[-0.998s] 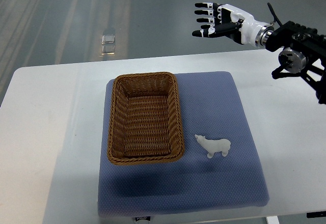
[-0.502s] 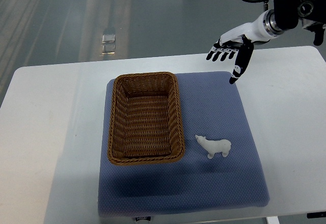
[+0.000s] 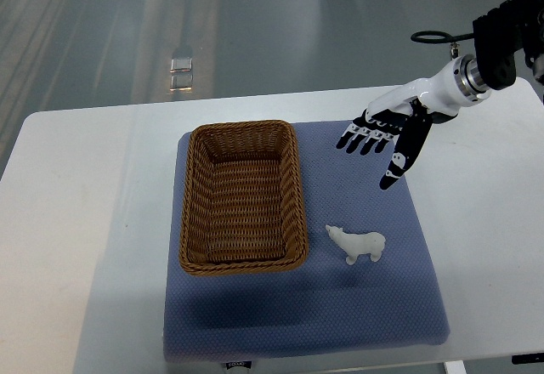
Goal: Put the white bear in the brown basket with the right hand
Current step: 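Lower the right hand down toward the white bear figurine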
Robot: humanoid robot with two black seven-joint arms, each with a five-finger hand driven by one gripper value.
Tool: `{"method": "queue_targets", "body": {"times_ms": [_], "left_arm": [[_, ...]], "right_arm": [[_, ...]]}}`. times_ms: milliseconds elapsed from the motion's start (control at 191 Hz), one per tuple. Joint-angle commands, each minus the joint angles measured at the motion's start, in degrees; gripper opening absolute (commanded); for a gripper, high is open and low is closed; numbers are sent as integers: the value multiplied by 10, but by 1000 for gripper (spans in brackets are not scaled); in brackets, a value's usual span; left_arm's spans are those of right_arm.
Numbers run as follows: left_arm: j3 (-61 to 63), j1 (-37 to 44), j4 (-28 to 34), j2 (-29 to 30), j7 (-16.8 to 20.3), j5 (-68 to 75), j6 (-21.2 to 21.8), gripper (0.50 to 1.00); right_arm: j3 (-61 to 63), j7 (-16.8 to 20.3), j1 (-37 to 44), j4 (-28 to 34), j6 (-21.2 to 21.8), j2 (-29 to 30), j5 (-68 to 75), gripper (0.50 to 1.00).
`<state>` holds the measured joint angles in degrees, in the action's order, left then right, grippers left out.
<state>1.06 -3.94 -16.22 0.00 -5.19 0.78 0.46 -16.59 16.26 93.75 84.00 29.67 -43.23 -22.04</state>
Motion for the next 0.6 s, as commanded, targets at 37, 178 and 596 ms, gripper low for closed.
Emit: {"method": "queue_targets", "body": {"times_ms": [37, 178, 596], "left_arm": [[1, 0, 0, 0, 0, 0, 1, 1000], [0, 0, 1, 0, 0, 1, 1, 1000], [0, 0, 5, 0, 0, 1, 1, 1000]], "right_arm": [[11, -8, -26, 21, -23, -15, 0, 921], [36, -12, -67, 28, -44, -28, -3, 919], [97, -60, -200, 44, -139, -26, -60, 917]]}}
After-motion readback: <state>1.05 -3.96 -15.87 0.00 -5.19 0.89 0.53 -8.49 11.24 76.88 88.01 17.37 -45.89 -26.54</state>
